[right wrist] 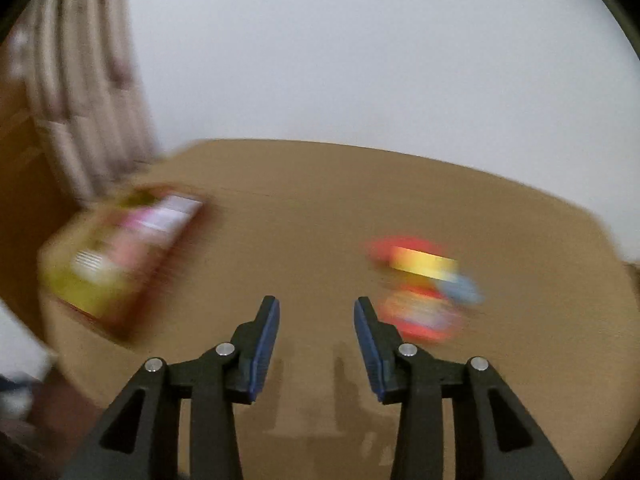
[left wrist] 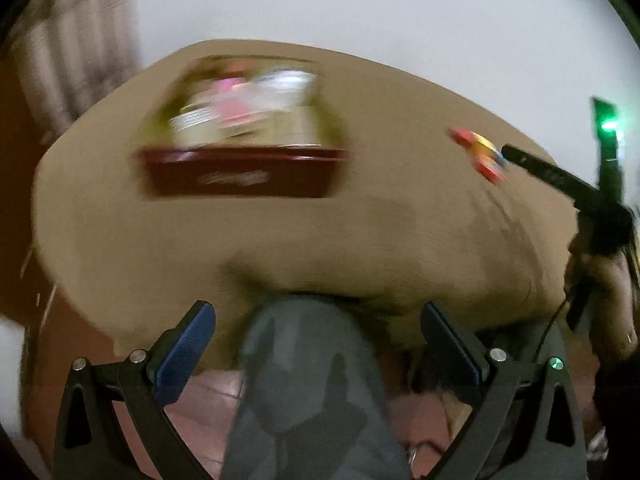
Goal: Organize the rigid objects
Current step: 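Withdraw the right gripper from the tin back over the table, then reach to the red tape measure and grasp it with the left gripper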
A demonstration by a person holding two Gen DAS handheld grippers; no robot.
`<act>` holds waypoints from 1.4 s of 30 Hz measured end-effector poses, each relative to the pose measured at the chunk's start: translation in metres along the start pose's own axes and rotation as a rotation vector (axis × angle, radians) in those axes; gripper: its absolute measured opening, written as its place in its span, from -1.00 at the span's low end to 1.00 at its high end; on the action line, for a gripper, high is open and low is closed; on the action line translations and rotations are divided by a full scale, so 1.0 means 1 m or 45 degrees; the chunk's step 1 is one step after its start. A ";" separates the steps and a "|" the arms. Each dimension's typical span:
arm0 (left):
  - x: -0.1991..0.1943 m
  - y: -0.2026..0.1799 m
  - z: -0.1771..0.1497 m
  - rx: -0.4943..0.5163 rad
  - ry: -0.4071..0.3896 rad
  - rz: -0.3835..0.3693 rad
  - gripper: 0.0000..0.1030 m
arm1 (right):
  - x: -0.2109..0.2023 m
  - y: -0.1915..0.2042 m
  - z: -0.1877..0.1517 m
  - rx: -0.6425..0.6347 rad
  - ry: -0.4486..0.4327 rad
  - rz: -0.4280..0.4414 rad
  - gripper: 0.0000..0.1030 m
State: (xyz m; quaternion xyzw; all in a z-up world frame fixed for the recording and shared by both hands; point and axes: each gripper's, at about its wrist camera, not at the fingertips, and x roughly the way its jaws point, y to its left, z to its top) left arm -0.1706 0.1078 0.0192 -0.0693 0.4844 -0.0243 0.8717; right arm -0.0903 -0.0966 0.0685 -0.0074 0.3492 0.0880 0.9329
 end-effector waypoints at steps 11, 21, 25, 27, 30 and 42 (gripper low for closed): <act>0.066 -0.150 0.096 0.380 0.022 -0.239 0.96 | 0.000 -0.186 -0.032 0.287 0.048 -0.356 -0.23; 0.141 -0.217 0.149 0.529 0.114 -0.321 0.96 | 0.022 -0.242 -0.040 0.544 0.101 -0.214 -0.21; 0.158 -0.223 0.153 0.542 0.184 -0.334 0.96 | 0.016 -0.254 -0.042 0.576 0.066 -0.166 -0.10; 0.160 -0.221 0.154 0.549 0.189 -0.339 0.96 | 0.014 -0.258 -0.042 0.588 0.052 -0.154 -0.08; 0.166 -0.222 0.156 0.557 0.198 -0.331 0.96 | 0.010 -0.261 -0.043 0.606 0.039 -0.133 -0.08; 0.194 -0.223 0.170 0.570 0.260 -0.298 0.96 | 0.006 -0.254 -0.047 0.624 0.033 -0.099 -0.04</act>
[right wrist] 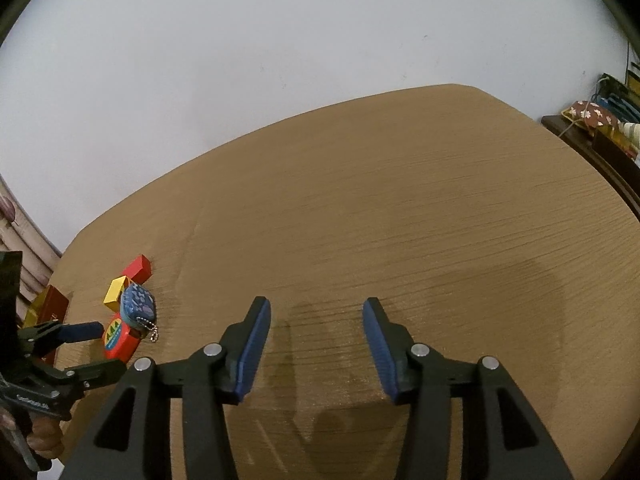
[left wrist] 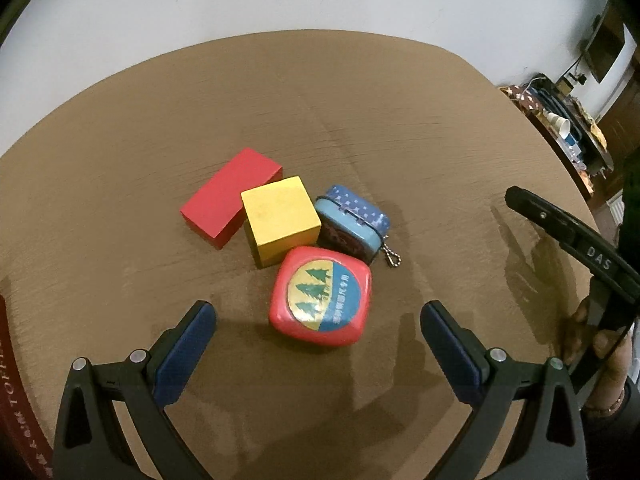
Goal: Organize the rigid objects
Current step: 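Reach to the red tape measure and grasp it with the left gripper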
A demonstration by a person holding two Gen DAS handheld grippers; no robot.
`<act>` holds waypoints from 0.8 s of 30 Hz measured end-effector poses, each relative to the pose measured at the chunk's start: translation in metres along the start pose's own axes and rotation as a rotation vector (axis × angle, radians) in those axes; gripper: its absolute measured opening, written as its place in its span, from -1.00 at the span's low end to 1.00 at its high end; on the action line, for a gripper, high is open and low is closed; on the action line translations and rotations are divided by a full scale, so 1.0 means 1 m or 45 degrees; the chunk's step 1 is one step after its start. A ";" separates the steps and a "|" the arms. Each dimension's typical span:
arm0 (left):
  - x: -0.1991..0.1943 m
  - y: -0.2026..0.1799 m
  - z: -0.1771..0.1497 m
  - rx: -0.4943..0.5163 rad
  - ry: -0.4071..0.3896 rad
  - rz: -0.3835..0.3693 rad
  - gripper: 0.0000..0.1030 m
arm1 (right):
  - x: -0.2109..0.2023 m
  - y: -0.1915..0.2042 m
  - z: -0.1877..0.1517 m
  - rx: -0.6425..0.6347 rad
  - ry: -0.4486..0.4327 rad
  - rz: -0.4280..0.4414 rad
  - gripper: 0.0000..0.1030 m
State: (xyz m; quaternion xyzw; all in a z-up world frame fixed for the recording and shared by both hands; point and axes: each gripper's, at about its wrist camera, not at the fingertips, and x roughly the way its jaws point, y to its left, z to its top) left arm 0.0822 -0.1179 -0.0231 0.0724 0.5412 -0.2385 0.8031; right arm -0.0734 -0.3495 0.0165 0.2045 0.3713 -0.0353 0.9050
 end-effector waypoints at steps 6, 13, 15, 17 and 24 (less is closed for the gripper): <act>0.003 0.002 0.002 0.018 -0.001 0.030 0.82 | -0.001 -0.003 0.000 0.007 0.002 0.011 -0.04; -0.004 -0.006 0.000 0.091 0.002 0.086 -0.16 | -0.003 -0.006 0.002 0.020 0.002 0.011 -0.04; -0.005 -0.003 -0.002 0.083 -0.012 0.071 -0.17 | -0.003 -0.007 0.003 0.019 0.003 0.009 -0.04; -0.009 0.000 -0.006 0.059 -0.022 0.059 -0.17 | -0.003 -0.007 0.003 0.020 0.004 0.011 -0.04; -0.053 0.020 -0.043 -0.150 -0.060 0.039 -0.16 | 0.001 -0.007 0.005 0.020 0.008 0.017 -0.03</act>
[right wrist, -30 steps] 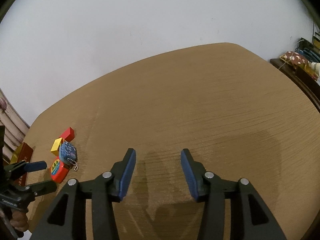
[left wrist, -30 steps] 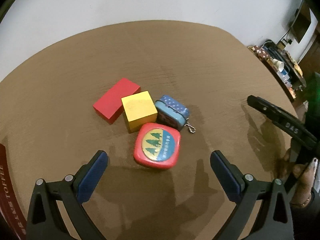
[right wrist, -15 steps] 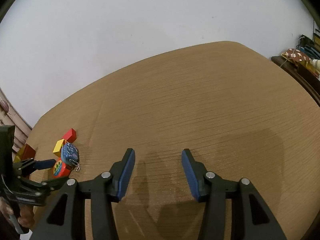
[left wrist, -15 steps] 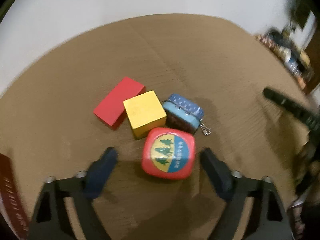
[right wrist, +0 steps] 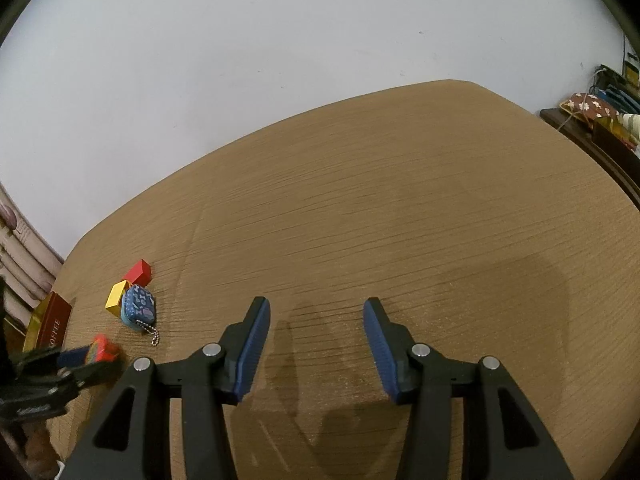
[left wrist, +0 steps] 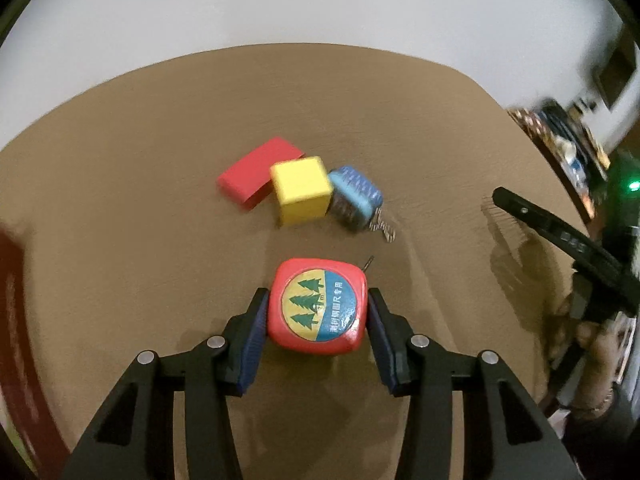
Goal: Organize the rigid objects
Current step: 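Reach to the red tape measure and grasp it with the left gripper, then lower the tape measure into the gold tin and open the left gripper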
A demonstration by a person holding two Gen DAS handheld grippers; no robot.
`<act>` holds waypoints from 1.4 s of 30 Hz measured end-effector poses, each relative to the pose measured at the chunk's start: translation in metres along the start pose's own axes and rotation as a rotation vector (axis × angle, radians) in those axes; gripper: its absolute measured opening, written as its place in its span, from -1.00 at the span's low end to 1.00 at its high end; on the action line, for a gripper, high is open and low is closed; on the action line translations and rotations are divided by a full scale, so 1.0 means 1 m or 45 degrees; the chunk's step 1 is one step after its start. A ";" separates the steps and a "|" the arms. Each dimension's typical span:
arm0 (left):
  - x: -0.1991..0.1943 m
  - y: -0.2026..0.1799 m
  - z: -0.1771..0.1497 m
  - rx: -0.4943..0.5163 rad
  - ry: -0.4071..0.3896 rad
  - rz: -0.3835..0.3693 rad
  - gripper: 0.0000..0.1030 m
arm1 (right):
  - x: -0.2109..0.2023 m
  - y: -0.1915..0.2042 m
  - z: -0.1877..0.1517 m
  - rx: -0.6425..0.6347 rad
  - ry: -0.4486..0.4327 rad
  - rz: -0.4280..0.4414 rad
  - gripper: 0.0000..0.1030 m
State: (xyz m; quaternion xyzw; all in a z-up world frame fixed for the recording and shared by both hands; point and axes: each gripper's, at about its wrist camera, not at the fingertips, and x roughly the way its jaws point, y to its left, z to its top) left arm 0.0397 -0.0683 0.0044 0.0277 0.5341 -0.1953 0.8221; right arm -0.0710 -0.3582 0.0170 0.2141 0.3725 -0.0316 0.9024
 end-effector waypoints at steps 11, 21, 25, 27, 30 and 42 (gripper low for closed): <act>-0.144 0.107 -0.054 -0.312 -0.064 0.221 -0.16 | 0.002 0.005 -0.001 -0.021 0.013 -0.026 0.02; -0.137 0.228 -0.081 -0.537 0.082 0.374 -0.16 | 0.007 0.014 -0.003 -0.052 0.023 -0.066 0.03; -0.119 0.240 -0.085 -0.560 0.126 0.365 -0.16 | 0.009 0.017 -0.003 -0.065 0.027 -0.083 0.04; -0.111 0.244 -0.087 -0.568 0.145 0.358 -0.16 | 0.010 0.019 -0.004 -0.071 0.028 -0.089 0.04; -0.106 0.246 -0.086 -0.555 0.132 0.384 -0.16 | 0.011 0.022 -0.004 -0.078 0.030 -0.100 0.04; -0.097 0.235 -0.067 -0.482 0.058 0.482 -0.14 | 0.014 0.026 -0.005 -0.080 0.030 -0.104 0.05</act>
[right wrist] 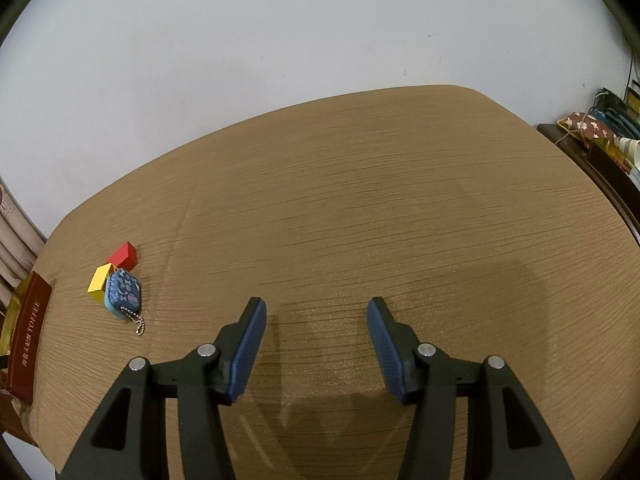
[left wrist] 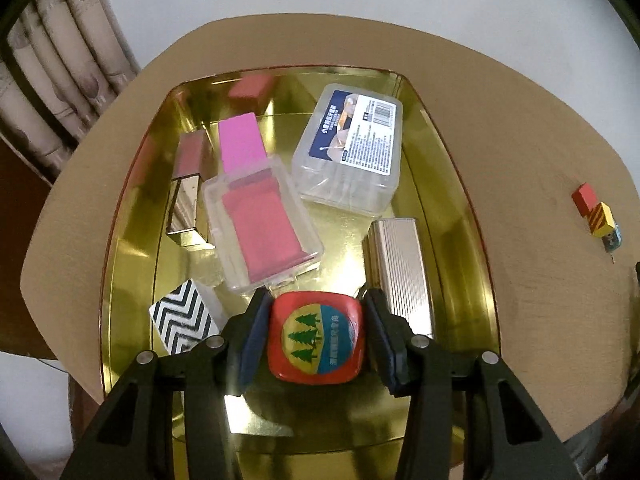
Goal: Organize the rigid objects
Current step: 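Lower the tape measure into the gold tin and open the left gripper, then grasp the blue dotted keychain case with the right gripper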
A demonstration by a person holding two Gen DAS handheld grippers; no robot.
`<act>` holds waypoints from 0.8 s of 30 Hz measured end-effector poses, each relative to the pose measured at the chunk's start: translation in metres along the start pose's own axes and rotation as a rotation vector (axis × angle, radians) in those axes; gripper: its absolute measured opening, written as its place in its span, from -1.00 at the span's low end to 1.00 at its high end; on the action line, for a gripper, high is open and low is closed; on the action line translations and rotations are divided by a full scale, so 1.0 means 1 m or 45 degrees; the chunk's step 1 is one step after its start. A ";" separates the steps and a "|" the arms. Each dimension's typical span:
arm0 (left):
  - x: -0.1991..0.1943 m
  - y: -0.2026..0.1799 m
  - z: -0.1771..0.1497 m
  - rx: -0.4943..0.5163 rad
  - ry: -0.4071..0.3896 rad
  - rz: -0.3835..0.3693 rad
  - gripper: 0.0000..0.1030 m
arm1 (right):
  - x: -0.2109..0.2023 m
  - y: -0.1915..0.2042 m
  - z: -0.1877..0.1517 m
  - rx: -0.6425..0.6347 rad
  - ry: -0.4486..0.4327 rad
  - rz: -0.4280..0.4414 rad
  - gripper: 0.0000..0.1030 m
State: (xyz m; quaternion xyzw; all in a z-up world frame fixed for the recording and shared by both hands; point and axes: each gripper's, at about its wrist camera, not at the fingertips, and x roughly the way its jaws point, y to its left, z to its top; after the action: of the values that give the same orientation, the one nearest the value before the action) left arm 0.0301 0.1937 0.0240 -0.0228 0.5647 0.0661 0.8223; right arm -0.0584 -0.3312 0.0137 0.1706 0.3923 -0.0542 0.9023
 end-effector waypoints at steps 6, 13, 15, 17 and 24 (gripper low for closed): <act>-0.045 -0.010 -0.017 -0.008 -0.165 0.016 0.10 | -0.001 0.000 0.001 -0.010 0.003 0.000 0.10; -0.092 -0.049 -0.064 0.077 -0.248 -0.133 0.43 | -0.009 0.040 -0.007 -0.253 0.056 0.157 0.12; -0.092 -0.062 -0.079 0.102 -0.230 -0.186 0.43 | -0.016 0.069 -0.012 -0.405 0.064 0.221 0.11; -0.087 -0.075 -0.096 0.116 -0.187 -0.238 0.43 | -0.021 0.100 -0.016 -0.552 0.063 0.263 0.11; -0.064 -0.095 -0.132 0.071 -0.042 -0.374 0.44 | 0.001 0.148 -0.007 -0.750 0.141 0.314 0.02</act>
State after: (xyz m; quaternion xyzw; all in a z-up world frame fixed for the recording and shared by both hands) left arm -0.1017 0.0798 0.0327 -0.0813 0.5434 -0.0702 0.8326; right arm -0.0280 -0.1901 0.0479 -0.0488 0.4160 0.1809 0.8899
